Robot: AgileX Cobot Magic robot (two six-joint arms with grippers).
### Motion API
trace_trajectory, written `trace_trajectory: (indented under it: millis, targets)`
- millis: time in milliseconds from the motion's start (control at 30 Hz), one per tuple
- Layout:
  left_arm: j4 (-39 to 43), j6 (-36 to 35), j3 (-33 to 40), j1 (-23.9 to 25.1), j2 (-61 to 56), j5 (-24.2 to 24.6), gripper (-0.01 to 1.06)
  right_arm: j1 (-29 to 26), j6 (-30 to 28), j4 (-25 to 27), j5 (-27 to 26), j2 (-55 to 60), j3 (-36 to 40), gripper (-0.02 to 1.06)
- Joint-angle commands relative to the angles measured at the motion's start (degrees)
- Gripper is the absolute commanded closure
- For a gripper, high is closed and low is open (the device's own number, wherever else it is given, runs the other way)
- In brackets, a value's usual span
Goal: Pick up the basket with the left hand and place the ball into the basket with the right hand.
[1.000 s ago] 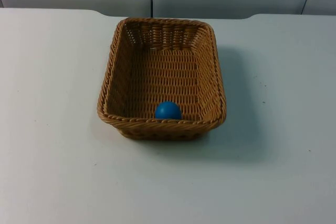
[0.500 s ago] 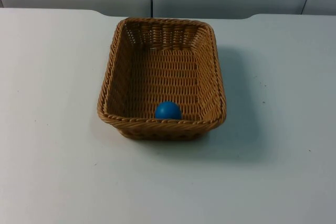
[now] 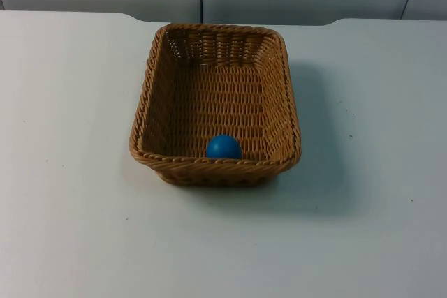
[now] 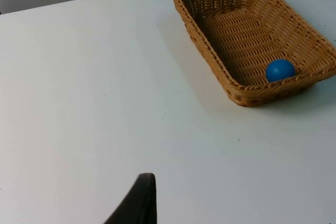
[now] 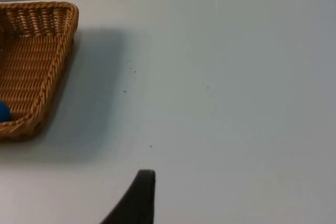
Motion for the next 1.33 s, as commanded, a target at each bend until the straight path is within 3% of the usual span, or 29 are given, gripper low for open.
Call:
trace_trajectory:
  millis: [0,567,733,867,1000,1300]
  targets:
    - [-0.1,-0.2,0.2,-0.3,-0.3,0.0,0.00,0.2,0.2,0.2,-0.6,-0.2,0.3,0.00]
    - [-0.1,-0.2,0.2,0.9,-0.3,0.0,0.00,0.2,1.0,0.1,-0.6,-0.2,0.3,0.00]
    - [-0.1,-0.2,0.2,6.7,-0.3,0.0,0.00,0.2,1.0,0.1,-0.6,-0.2,0.3,0.00]
    - [-0.1,-0.2,0.2,16.8,-0.3,0.0,0.00,0.2,1.0,0.1,-0.6,-0.2,0.3,0.00]
    - [-0.1,-0.2,0.2,20.7,-0.3,0.0,0.00,0.1,1.0,0.1,-0.6,-0.2,0.3,0.00]
    - [-0.1,-0.2,0.2,21.6,-0.3,0.0,0.00,-5.8,1.0,0.1,-0.6,-0.2,0.3,0.00]
